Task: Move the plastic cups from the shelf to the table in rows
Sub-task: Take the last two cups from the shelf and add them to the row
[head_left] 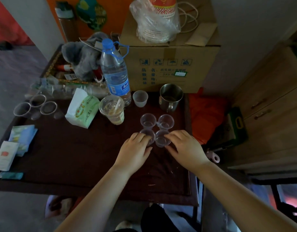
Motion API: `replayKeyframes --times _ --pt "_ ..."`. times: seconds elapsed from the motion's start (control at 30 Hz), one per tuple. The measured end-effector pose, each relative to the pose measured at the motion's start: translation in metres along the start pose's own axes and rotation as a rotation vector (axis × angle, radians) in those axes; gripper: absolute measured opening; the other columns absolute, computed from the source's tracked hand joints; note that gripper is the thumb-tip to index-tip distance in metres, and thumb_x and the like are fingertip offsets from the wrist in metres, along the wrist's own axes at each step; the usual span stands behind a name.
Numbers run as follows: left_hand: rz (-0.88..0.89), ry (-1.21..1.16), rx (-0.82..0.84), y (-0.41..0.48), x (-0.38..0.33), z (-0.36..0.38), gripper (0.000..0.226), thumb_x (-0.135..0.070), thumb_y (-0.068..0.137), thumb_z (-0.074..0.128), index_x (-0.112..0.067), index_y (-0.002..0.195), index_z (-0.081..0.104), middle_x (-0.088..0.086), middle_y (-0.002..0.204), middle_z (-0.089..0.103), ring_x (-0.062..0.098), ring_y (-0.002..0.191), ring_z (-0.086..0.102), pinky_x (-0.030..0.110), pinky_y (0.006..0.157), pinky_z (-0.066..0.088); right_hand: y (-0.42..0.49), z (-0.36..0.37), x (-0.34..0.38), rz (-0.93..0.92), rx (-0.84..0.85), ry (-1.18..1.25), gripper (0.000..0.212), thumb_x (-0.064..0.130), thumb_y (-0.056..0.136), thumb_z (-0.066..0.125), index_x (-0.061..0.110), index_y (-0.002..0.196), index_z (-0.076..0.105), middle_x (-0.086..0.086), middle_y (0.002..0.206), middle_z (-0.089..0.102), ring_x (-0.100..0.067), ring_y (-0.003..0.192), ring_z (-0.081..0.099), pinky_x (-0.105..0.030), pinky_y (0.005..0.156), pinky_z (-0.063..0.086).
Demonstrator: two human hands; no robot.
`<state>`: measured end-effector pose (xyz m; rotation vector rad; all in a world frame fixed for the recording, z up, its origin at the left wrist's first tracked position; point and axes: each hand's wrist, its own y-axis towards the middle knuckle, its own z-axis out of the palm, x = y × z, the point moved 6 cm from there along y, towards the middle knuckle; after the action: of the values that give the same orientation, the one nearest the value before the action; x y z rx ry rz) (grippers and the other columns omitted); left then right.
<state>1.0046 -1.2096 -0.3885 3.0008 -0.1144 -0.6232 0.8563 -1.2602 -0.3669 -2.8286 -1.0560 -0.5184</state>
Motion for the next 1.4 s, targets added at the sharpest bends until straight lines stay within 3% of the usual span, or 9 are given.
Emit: replayKeyframes --times 0.13,0.33,0.57,0.67,1.07,1.13,1.23,1.3,1.4 --pt "0.126 0.006 -0.111 -0.01 -0.015 -0.051 0.039 -0.031 0.085 0.054 -0.02 0.122 0.048 -0.005 0.115 0.058 0.012 0.11 0.049 0.025 0.092 0.038 -0.015 -0.04 0.032 0.039 -0.112 -0.032 0.032 0.029 0.085 0.059 0.016 0.115 0.058 0.001 0.107 0.062 -0.019 0.097 0.057 -0.032 0.073 0.05" --pt "0.355 0.043 -0.198 -0.043 -0.037 -0.135 0.044 -0.037 0.087 0.051 -0.017 0.127 0.047 -0.002 0.122 0.054 0.015 0.116 0.045 0.029 0.095 0.037 -0.052 -0.098 0.095 0.184 -0.272 -0.137 0.05 0.047 0.088 0.049 0.017 0.129 0.048 0.0 0.127 0.055 -0.017 0.118 0.046 -0.031 0.092 0.042" --pt "0.588 0.053 -0.043 -0.093 -0.065 -0.186 0.058 -0.054 0.085 0.041 -0.025 0.135 0.037 -0.006 0.136 0.045 0.012 0.128 0.033 0.031 0.101 0.029 -0.128 -0.125 0.164 0.394 -0.243 -0.109 0.072 0.065 0.08 0.039 0.026 0.14 0.028 0.004 0.144 0.038 -0.015 0.13 0.033 -0.033 0.104 0.033" --pt "0.678 0.05 0.009 -0.112 -0.095 -0.194 0.06 -0.058 0.085 0.039 -0.027 0.137 0.035 -0.005 0.14 0.042 0.012 0.13 0.03 0.031 0.103 0.026 -0.173 -0.146 0.19 0.479 -0.328 -0.16 0.073 0.066 0.08 0.038 0.025 0.14 0.029 0.005 0.143 0.039 -0.014 0.13 0.033 -0.032 0.103 0.032" --pt "1.184 -0.053 0.001 -0.243 -0.303 -0.245 0.061 -0.058 0.085 0.039 -0.022 0.135 0.042 0.001 0.138 0.046 0.015 0.128 0.035 0.033 0.102 0.026 -0.418 -0.238 0.272 0.819 -0.663 -0.363 0.072 0.063 0.079 0.041 0.014 0.133 0.043 -0.003 0.134 0.05 -0.022 0.125 0.042 -0.035 0.103 0.034" --pt "1.27 -0.092 0.021 -0.28 -0.345 -0.245 0.06 -0.056 0.085 0.043 -0.022 0.134 0.044 0.001 0.137 0.047 0.017 0.127 0.036 0.034 0.102 0.026 -0.474 -0.245 0.291 0.895 -0.706 -0.398 0.073 0.065 0.079 0.037 0.015 0.133 0.043 -0.002 0.134 0.051 -0.019 0.124 0.042 -0.027 0.102 0.029" --pt "1.41 -0.113 0.031 -0.349 -0.411 -0.238 0.059 -0.053 0.084 0.049 -0.02 0.132 0.046 0.003 0.137 0.048 0.02 0.127 0.038 0.036 0.103 0.026 -0.565 -0.25 0.325 1.026 -0.773 -0.418 0.073 0.065 0.078 0.037 0.017 0.133 0.043 -0.001 0.134 0.05 -0.018 0.122 0.042 -0.032 0.101 0.035" --pt "1.511 -0.1 0.036 -0.404 -0.454 -0.231 0.059 -0.055 0.084 0.047 -0.02 0.132 0.046 0.003 0.138 0.047 0.02 0.128 0.038 0.036 0.105 0.026 -0.628 -0.252 0.351 1.105 -0.816 -0.427 0.075 0.065 0.076 0.036 0.017 0.133 0.043 -0.001 0.135 0.049 -0.019 0.123 0.043 -0.036 0.102 0.038" --pt "1.636 -0.109 0.057 -0.491 -0.51 -0.222 0.061 -0.059 0.084 0.038 -0.022 0.132 0.045 0.002 0.138 0.048 0.021 0.127 0.039 0.038 0.105 0.028 -0.721 -0.25 0.393 1.222 -0.803 -0.501 0.076 0.065 0.076 0.035 0.018 0.135 0.041 -0.001 0.137 0.047 -0.018 0.125 0.041 -0.029 0.101 0.032"
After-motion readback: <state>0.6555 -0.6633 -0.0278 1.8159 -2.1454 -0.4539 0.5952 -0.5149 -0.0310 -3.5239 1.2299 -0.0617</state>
